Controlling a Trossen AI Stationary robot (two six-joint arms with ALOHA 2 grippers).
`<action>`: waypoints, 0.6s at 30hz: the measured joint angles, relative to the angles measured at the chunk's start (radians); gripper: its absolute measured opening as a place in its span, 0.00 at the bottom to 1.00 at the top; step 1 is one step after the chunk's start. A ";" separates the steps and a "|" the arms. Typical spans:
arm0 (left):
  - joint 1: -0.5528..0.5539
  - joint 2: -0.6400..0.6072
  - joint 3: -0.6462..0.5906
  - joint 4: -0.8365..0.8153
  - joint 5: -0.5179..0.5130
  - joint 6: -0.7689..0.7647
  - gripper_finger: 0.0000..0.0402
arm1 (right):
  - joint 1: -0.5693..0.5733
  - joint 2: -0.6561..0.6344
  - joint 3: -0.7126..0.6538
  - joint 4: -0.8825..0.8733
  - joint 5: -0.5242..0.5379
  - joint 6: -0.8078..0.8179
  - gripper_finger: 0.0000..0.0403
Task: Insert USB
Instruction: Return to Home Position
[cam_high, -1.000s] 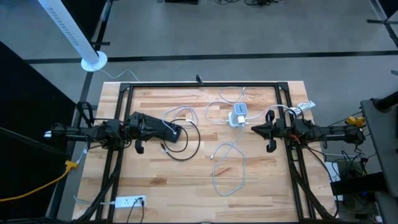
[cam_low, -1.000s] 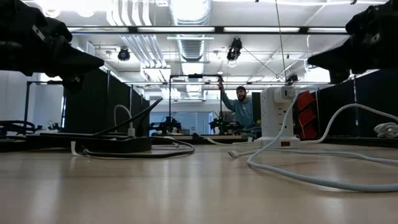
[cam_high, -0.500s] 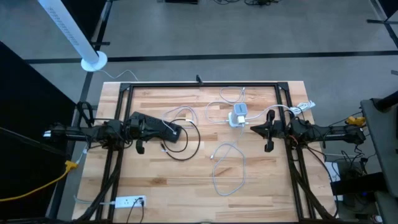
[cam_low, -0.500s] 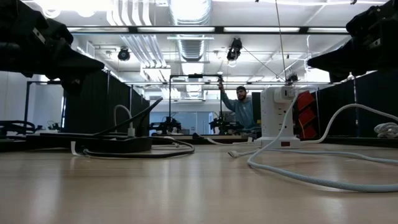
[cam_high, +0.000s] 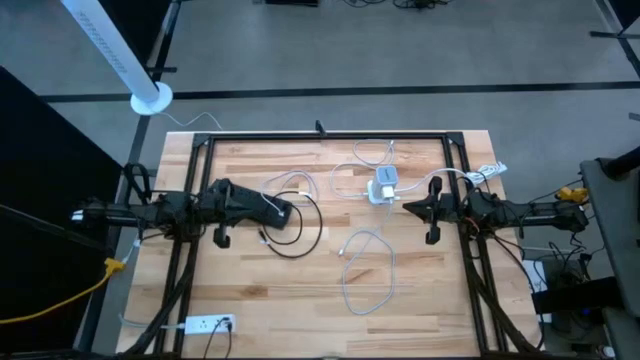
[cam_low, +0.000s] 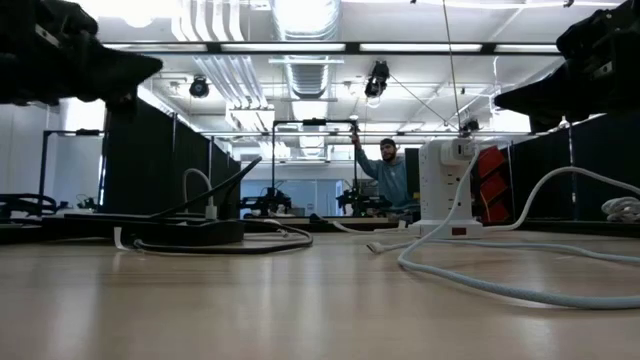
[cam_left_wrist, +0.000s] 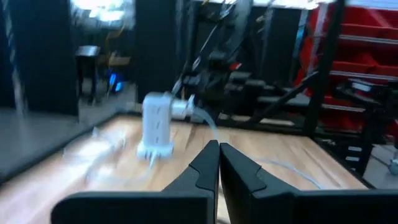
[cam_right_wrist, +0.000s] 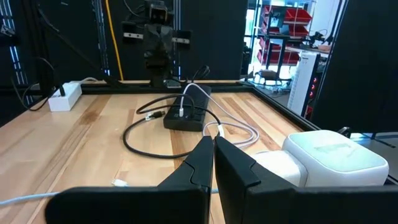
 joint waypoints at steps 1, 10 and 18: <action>-0.001 -0.013 0.000 0.006 0.002 0.017 0.00 | 0.000 0.000 0.000 0.000 0.000 0.000 0.00; 0.002 -0.101 0.000 -0.085 0.054 0.000 0.00 | 0.000 0.000 0.000 -0.001 -0.007 0.000 0.00; 0.004 -0.105 0.000 -0.204 0.082 0.013 0.00 | 0.000 0.001 0.000 -0.001 -0.007 0.000 0.00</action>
